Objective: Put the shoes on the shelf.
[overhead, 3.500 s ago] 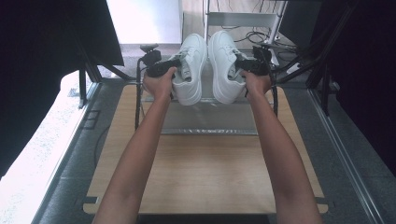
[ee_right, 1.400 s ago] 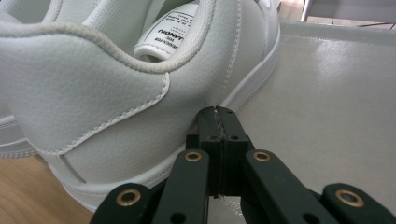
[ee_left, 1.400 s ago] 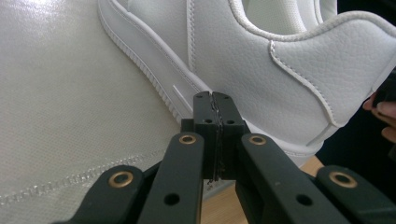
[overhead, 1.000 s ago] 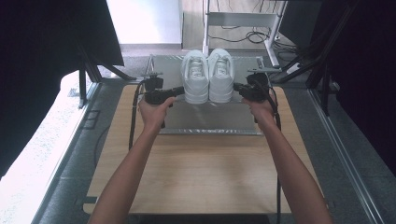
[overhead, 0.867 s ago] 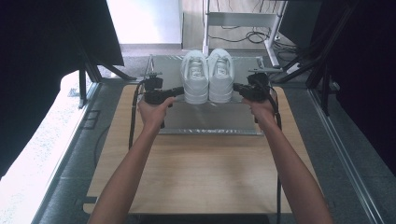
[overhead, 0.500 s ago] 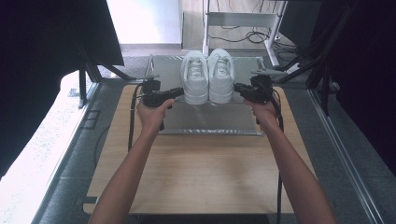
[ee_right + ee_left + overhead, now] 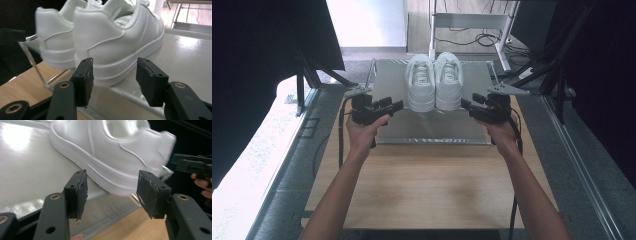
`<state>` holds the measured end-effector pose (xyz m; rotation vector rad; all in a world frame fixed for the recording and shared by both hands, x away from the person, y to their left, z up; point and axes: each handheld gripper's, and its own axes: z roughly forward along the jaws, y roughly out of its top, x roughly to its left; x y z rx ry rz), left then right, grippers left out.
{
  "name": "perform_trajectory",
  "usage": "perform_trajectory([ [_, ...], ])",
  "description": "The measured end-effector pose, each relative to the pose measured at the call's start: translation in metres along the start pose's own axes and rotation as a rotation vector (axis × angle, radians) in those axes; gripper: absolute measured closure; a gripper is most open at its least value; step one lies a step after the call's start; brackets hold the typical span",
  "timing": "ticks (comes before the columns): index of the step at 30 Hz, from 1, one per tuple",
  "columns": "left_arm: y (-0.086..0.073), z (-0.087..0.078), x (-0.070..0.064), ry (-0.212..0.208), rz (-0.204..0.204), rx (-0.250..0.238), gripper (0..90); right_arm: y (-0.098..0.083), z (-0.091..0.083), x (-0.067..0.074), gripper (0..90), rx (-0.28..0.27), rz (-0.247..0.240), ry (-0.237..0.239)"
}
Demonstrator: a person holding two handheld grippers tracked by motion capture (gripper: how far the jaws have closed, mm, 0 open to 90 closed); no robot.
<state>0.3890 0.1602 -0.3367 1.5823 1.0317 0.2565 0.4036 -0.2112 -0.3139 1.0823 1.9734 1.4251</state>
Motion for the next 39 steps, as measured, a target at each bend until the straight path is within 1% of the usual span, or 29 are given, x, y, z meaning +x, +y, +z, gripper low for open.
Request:
perform_trajectory([
  [3,-0.011,-0.011,-0.006,-0.028,0.023,0.0,39.7,-0.01,-0.011,0.004,48.1,-0.017,-0.021,0.023],
  [4,-0.013,-0.013,-0.007,-0.034,0.024,-0.002,39.0,-0.015,-0.016,0.005,48.0,-0.018,-0.033,0.03],
  [5,-0.017,-0.017,-0.009,-0.04,0.034,-0.002,38.7,-0.016,-0.017,0.006,47.8,-0.019,-0.037,0.033],
  [6,-0.021,-0.022,-0.012,-0.04,0.052,-0.002,38.7,-0.022,-0.021,0.008,47.7,-0.022,-0.045,0.039],
  [7,-0.023,-0.024,-0.014,-0.039,0.06,-0.001,38.2,-0.027,-0.025,0.009,47.7,-0.034,-0.049,0.043],
  [9,-0.029,-0.03,-0.019,-0.041,0.081,0.003,38.0,-0.035,-0.029,0.011,47.8,-0.042,-0.043,0.058],
  [12,-0.037,-0.038,-0.023,-0.049,0.096,0.003,37.5,-0.049,-0.037,0.015,48.1,-0.072,-0.022,0.094],
  [15,-0.052,-0.044,-0.024,-0.045,0.109,0.027,37.1,-0.064,-0.045,0.018,48.0,-0.087,-0.008,0.11],
  [17,-0.06,-0.048,-0.024,-0.044,0.107,0.04,36.7,-0.072,-0.05,0.018,47.7,-0.087,-0.005,0.115],
  [20,-0.073,-0.056,-0.023,-0.01,0.094,0.018,36.8,-0.088,-0.058,0.015,47.2,-0.076,0.005,0.116],
  [21,-0.077,-0.058,-0.022,-0.013,0.085,0.016,37.0,-0.099,-0.061,0.012,47.0,-0.059,0.013,0.11],
  [22,-0.079,-0.059,-0.021,-0.017,0.078,0.021,37.0,-0.099,-0.061,0.012,47.0,-0.059,0.013,0.11],
  [23,-0.084,-0.061,-0.02,-0.013,0.07,0.028,37.0,-0.104,-0.063,0.011,46.7,-0.05,0.017,0.107],
  [25,-0.092,-0.062,-0.018,-0.012,0.062,0.042,37.0,-0.117,-0.065,0.007,46.6,-0.039,0.042,0.103],
  [27,-0.101,-0.063,-0.016,-0.014,0.043,0.039,37.2,-0.123,-0.066,0.005,46.8,-0.039,0.069,0.103],
  [28,-0.104,-0.063,-0.014,-0.015,0.034,0.047,37.8,-0.124,-0.066,0.004,46.5,-0.024,0.065,0.1],
  [29,-0.106,-0.061,-0.013,-0.02,0.032,0.064,37.8,-0.125,-0.067,0.003,46.3,-0.02,0.051,0.091],
  [30,-0.107,-0.061,-0.013,-0.02,0.032,0.07,37.7,-0.124,-0.068,0.003,46.3,-0.028,0.044,0.083],
  [31,-0.108,-0.062,-0.013,-0.019,0.026,0.064,38.0,-0.123,-0.072,0.003,45.8,-0.047,0.054,0.093],
  [33,-0.109,-0.061,-0.014,-0.031,0.014,0.058,38.1,-0.123,-0.072,0.003,44.9,-0.053,0.048,0.091],
  [35,-0.11,-0.058,-0.015,-0.034,0.014,0.059,38.1,-0.124,-0.073,0.005,41.8,-0.051,0.035,0.061],
  [36,-0.111,-0.057,-0.016,-0.038,0.012,0.063,37.9,-0.128,-0.072,0.005,41.1,-0.037,0.035,0.043],
  [38,-0.113,-0.055,-0.014,-0.037,0.004,0.067,37.5,-0.135,-0.069,0.003,41.0,0.0,0.041,0.035],
  [39,-0.114,-0.054,-0.013,-0.034,-0.002,0.069,37.3,-0.141,-0.067,0.001,40.9,0.022,0.055,0.035],
])
